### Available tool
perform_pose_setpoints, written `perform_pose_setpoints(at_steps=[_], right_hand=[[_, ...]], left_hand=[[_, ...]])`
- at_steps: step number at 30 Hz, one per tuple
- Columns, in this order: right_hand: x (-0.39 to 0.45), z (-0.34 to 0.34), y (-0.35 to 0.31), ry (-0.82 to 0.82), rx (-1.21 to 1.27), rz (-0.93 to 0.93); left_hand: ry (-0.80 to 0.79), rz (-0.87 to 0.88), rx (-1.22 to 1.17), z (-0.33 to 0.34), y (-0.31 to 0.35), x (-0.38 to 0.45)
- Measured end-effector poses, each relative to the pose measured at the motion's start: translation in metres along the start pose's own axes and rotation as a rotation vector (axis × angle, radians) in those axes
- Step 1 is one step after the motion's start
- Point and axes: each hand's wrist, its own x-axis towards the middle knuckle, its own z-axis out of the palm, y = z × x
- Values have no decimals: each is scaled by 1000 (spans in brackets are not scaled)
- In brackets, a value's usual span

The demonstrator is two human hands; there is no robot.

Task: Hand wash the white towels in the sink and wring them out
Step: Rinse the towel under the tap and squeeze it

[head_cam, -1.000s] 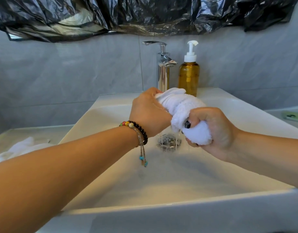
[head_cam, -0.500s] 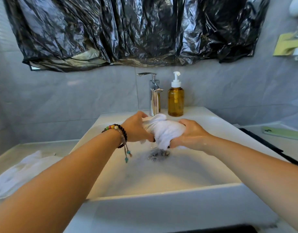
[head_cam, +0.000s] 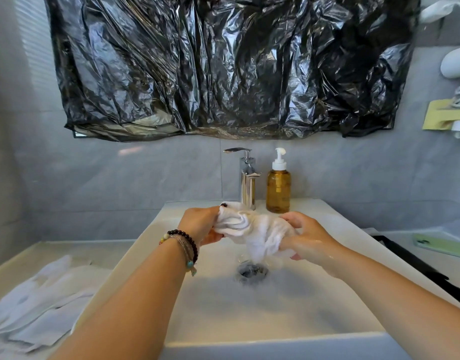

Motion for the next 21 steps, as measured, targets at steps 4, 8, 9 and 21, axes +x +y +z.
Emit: perform_pose_setpoints(at_steps=[4,8,9,21], right_hand=[[-1,0,0,-52,29,-3],[-3,3,-5,-33,102,-16],[-2,4,-8,15,76,-32],[73,7,-142,400,-891,-526]], left_hand=[[42,85,-44,1,0,6],[64,132,-148,4,0,7],[60,134,-144,5,-1,6],[-86,129,-127,9,-10,4]])
